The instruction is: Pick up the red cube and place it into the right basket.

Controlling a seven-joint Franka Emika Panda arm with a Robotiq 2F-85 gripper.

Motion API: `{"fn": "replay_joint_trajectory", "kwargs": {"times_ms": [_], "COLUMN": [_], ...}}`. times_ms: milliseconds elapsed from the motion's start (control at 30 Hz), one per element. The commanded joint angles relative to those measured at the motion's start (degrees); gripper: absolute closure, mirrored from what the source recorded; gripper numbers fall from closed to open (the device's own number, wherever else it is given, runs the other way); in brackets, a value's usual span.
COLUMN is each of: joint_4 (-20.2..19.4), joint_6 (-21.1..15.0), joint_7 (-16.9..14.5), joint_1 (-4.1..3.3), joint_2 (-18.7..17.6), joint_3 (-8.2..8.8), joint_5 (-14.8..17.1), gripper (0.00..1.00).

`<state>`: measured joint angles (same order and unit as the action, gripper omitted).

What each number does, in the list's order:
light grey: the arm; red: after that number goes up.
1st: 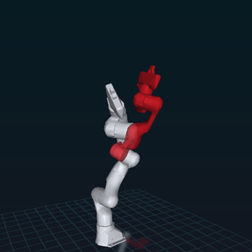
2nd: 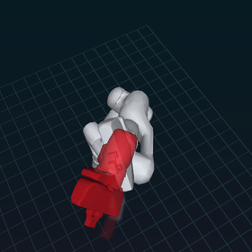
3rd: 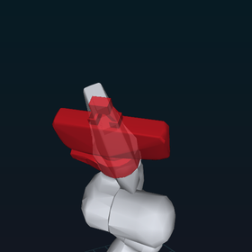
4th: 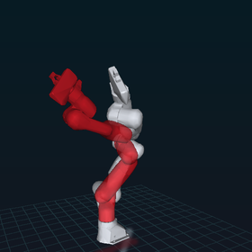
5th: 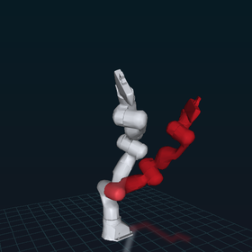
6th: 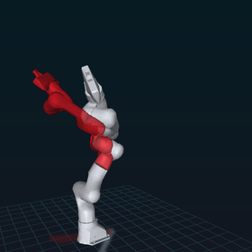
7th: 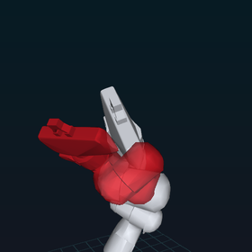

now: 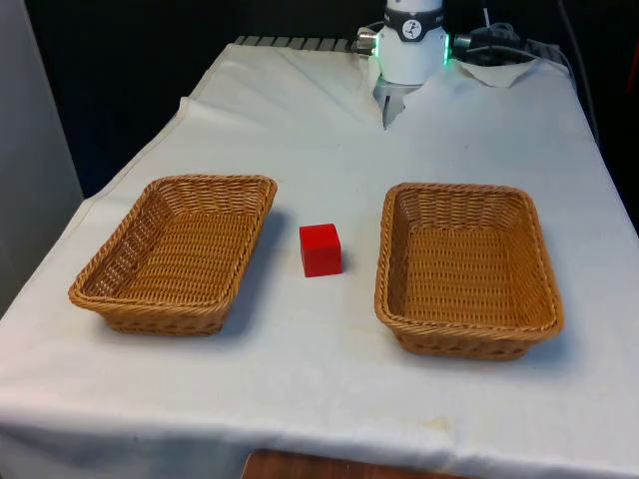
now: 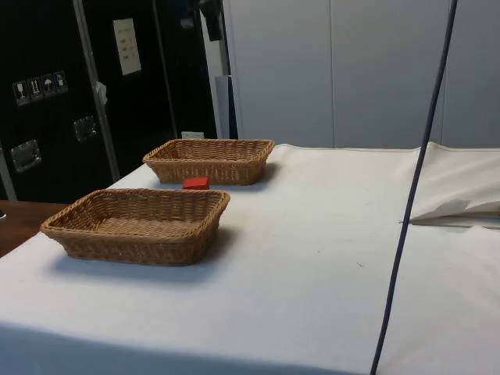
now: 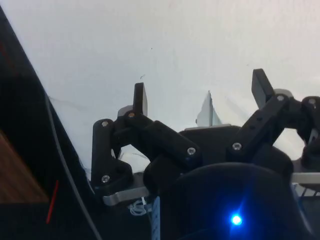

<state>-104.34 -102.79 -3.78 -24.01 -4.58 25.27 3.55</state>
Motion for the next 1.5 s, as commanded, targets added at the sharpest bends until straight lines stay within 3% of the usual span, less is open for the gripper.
{"fn": "replay_joint_trajectory", "kwargs": {"times_ms": [0,567,1167,1200,1467], "joint_4": [0.0,1.03,0.74,0.8,0.34], "joint_6": [-0.17,-7.85,-15.99,-15.13,-19.37], "joint_7": [-0.06,-5.56,-10.66,-10.03,-13.75], "joint_1": [0.0,0.86,1.15,0.97,1.26], "joint_2": [-0.11,-5.21,-10.49,-10.26,-12.43], "joint_3": [0.0,0.0,-0.11,0.0,-0.29], "joint_5": [0.0,0.17,0.34,0.0,0.69], "gripper": [0.0,0.0,0.0,0.0,0.0]}}
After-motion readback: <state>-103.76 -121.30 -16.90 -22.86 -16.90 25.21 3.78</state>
